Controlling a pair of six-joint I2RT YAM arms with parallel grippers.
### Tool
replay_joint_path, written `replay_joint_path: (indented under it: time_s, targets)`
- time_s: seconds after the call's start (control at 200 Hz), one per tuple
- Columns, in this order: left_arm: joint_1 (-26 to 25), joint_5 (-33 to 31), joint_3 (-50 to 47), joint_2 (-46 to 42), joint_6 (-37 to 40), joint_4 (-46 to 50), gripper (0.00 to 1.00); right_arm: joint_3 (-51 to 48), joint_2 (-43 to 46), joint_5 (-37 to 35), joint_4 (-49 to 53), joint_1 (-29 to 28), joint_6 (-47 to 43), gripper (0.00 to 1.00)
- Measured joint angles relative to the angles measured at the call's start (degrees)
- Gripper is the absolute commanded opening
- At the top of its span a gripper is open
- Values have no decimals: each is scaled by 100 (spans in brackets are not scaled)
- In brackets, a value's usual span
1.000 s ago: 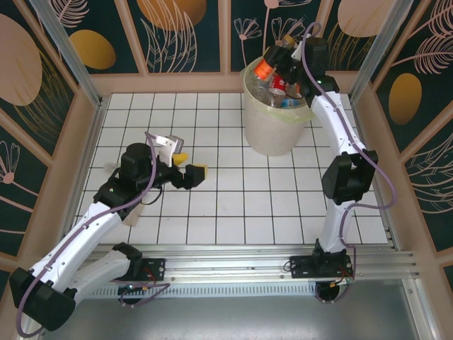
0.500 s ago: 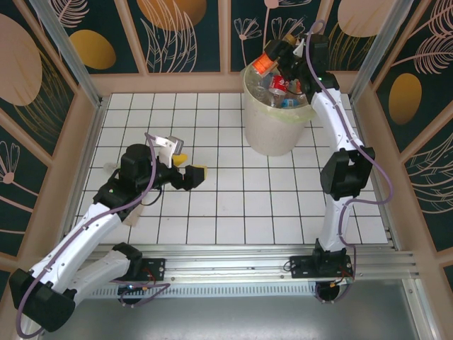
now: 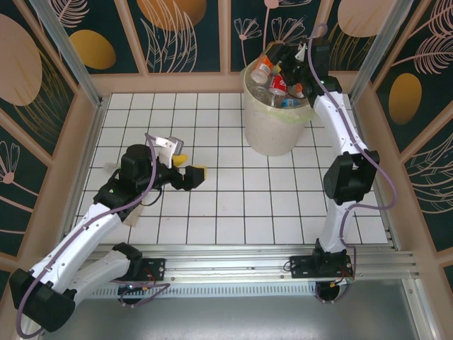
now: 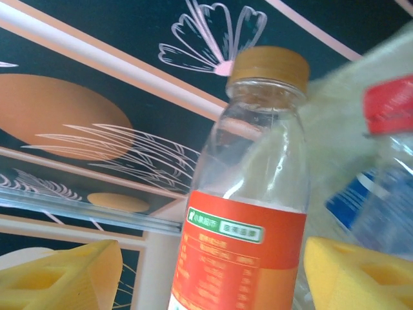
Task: Put the plastic bottles in the bin
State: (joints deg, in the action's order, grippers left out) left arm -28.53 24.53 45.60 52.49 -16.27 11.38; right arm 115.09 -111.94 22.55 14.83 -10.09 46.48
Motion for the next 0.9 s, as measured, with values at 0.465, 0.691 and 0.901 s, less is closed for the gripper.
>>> replay_joint_path:
  time_s: [0.465, 0.691, 0.901]
  targets:
    - [0, 0, -20, 0, 0, 0, 99, 332, 352, -520, 343, 37, -708, 61]
    - [0, 0, -20, 0, 0, 0, 99, 1716, -260, -656, 721, 4, -1327, 61]
    - [0, -35, -20, 0, 0, 2, 99, 2673, -1051, -1316, 1290, -129, -1974, 58]
